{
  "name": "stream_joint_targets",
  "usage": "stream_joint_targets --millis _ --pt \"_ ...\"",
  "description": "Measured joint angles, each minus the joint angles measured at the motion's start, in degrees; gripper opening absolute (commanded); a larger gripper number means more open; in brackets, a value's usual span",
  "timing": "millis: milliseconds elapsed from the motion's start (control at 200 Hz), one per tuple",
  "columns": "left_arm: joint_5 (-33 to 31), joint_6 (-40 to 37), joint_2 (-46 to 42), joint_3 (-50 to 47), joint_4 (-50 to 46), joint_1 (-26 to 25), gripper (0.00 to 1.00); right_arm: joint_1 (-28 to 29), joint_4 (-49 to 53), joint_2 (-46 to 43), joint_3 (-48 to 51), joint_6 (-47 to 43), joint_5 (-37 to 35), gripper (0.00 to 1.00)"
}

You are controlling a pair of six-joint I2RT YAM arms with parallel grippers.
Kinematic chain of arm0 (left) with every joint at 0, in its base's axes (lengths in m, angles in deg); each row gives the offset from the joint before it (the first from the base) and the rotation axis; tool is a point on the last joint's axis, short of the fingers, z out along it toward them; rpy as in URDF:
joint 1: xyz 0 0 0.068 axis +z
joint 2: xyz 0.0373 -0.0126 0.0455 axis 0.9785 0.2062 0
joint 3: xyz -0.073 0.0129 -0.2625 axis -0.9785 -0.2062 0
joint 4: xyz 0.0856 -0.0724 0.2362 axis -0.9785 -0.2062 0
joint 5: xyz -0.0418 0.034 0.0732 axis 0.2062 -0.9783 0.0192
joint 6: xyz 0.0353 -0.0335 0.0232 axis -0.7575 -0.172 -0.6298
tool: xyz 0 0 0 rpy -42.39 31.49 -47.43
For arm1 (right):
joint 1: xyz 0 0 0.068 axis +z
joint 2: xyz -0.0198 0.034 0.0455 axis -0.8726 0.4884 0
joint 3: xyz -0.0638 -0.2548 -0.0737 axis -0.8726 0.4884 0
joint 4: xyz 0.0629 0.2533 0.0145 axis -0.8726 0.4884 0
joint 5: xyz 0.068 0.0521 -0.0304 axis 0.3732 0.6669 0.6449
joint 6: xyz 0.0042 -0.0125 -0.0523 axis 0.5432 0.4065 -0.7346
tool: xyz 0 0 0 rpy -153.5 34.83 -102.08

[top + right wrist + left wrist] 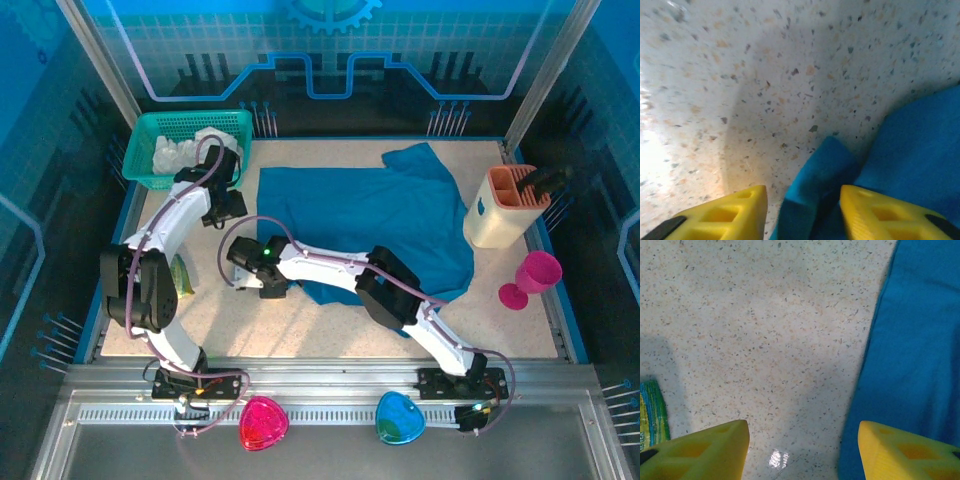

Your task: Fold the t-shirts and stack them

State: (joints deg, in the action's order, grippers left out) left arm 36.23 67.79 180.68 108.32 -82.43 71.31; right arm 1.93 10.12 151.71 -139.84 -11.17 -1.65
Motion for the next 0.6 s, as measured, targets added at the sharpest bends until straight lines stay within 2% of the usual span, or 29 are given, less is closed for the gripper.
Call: stream_joint_targets --millis 60,105,335,600 --pt "0.3 0.0 0.0 0.0 0.3 0.0 0.60 0.2 0.5 0.3 -0.2 -0.4 0.2 0.10" --pt "0.6 0.0 0.0 0.0 0.5 0.0 0.60 0.4 0.4 0.3 -0.3 -0.3 -0.2 0.00" --pt "1.1 0.0 0.1 0.0 1.0 0.0 0.60 0.4 -0.1 0.2 0.1 1.2 2.6 0.00" --pt "1.6 0.0 0.1 -0.4 1.2 0.0 0.60 -1.6 -2.6 -5.6 5.0 7.3 19.8 0.00"
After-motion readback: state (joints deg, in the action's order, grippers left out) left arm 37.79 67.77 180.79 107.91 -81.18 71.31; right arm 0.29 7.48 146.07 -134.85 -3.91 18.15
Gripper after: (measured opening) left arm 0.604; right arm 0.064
